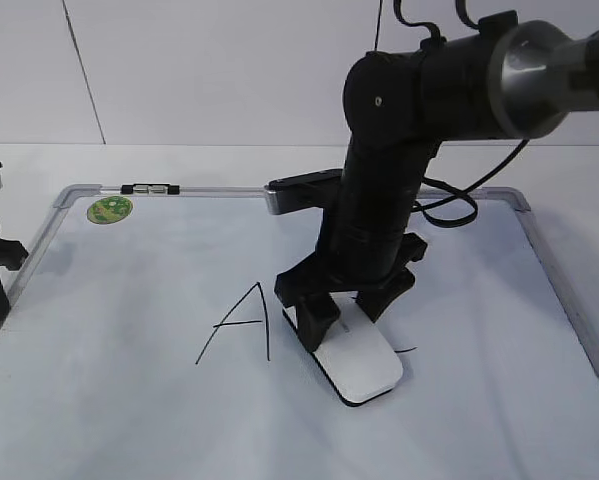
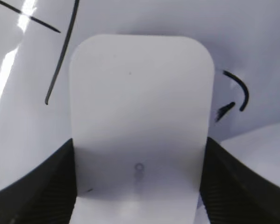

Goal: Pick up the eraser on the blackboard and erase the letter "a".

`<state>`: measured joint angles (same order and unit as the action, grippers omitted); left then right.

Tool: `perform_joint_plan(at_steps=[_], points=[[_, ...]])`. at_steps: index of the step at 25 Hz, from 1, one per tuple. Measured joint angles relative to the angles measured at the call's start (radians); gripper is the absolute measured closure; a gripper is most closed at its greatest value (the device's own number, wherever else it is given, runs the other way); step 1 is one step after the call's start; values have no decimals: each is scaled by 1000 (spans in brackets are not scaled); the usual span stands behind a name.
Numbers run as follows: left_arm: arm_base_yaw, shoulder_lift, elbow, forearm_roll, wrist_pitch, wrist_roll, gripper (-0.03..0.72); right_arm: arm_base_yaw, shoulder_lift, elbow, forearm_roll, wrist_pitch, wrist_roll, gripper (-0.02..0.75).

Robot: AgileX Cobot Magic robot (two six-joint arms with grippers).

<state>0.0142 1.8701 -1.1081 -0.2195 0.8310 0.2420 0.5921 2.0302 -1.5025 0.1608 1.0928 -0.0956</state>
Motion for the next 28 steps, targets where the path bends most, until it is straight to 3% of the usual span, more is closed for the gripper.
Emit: perform_joint_plan(at_steps=[28], points=[[0, 0, 0, -1, -2, 0, 642, 100, 4, -4, -192, 45, 148, 184]])
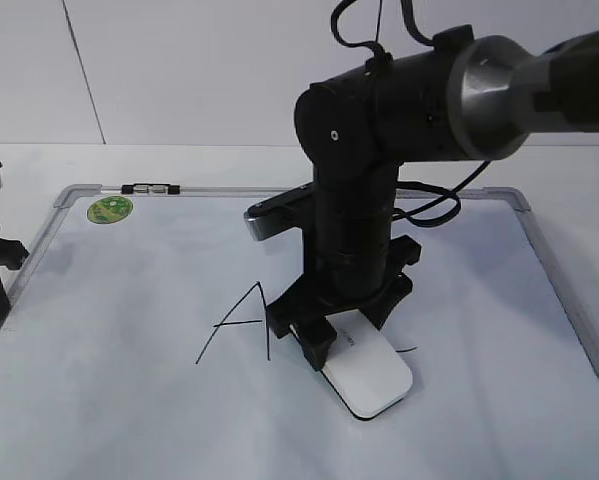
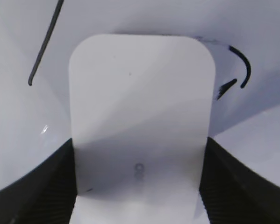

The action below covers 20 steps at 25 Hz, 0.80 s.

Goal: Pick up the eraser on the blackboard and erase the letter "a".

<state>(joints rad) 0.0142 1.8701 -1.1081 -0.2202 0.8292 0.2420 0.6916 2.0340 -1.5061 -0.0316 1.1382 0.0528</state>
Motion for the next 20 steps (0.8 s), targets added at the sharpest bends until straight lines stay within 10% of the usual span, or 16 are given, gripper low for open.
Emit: perform_joint_plan(at_steps=[20], points=[[0, 0, 0, -4, -13, 0, 642, -180, 17, -14, -63, -48, 76, 184]])
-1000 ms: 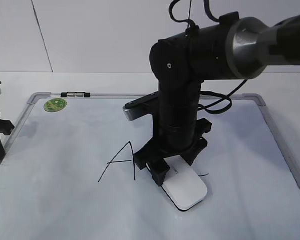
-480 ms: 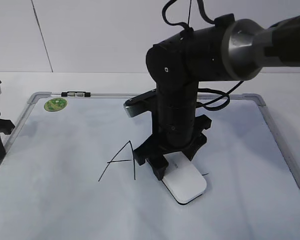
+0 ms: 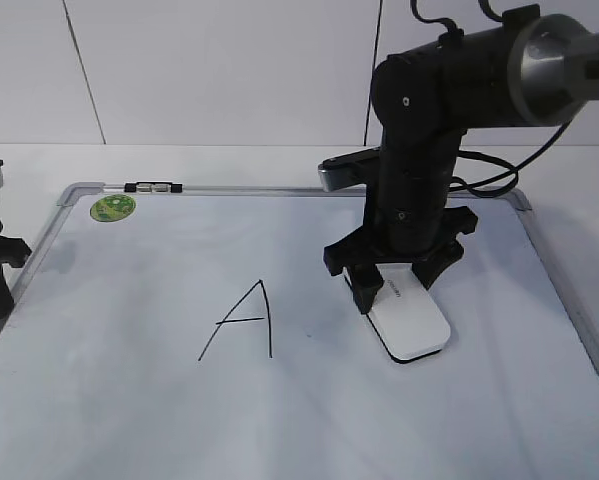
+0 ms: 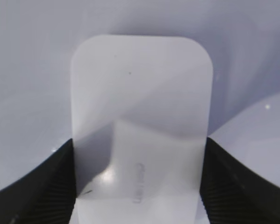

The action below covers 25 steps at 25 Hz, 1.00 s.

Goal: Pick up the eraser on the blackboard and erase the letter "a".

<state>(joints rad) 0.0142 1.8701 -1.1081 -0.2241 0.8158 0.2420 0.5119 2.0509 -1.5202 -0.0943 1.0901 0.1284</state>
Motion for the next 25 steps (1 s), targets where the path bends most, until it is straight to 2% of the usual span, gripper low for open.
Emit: perform_joint_plan(at_steps=[6, 12, 15, 21, 25], points=[[0, 0, 0, 0, -2, 0, 642, 37, 0, 0, 4, 0, -31, 184], [0, 0, 0, -1, -2, -4, 659, 176, 0, 0, 2, 0, -47, 184], [4, 0, 0, -1, -2, -4, 660, 215, 0, 0, 3, 2, -48, 184], [30, 2, 0, -31, 4, -5, 665, 188, 0, 0, -21, 6, -7, 184], [31, 2, 0, -35, 6, -5, 667, 108, 0, 0, -16, 6, 7, 184]])
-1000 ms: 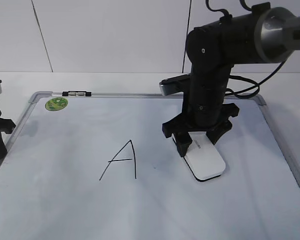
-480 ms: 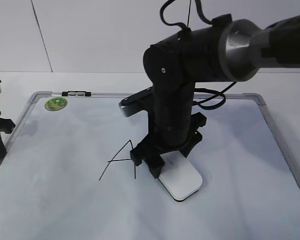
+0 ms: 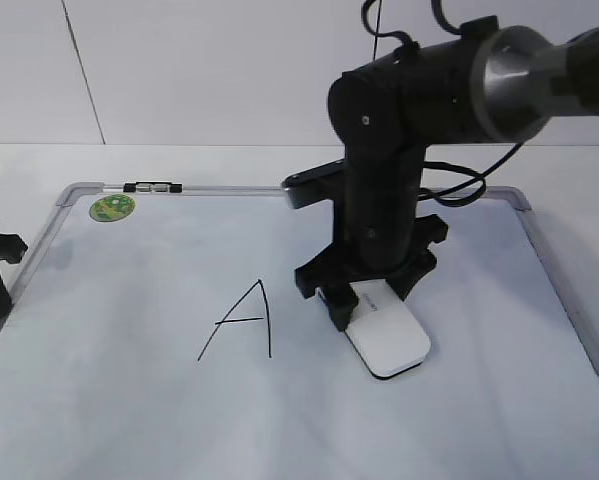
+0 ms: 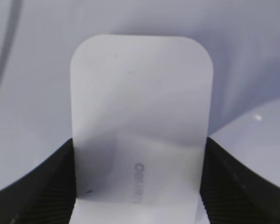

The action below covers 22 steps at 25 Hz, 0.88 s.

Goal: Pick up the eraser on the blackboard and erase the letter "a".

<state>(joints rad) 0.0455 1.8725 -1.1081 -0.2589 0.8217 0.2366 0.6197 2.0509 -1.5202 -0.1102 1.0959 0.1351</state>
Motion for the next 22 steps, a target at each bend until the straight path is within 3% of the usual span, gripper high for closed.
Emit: perform_joint_plan(at_steps=[9, 22], points=[[0, 0, 0, 0, 0, 0, 667, -150, 0, 0, -12, 2, 4, 184], [6, 0, 0, 0, 4, 0, 667, -178, -182, 12, -41, 112, 4, 184]])
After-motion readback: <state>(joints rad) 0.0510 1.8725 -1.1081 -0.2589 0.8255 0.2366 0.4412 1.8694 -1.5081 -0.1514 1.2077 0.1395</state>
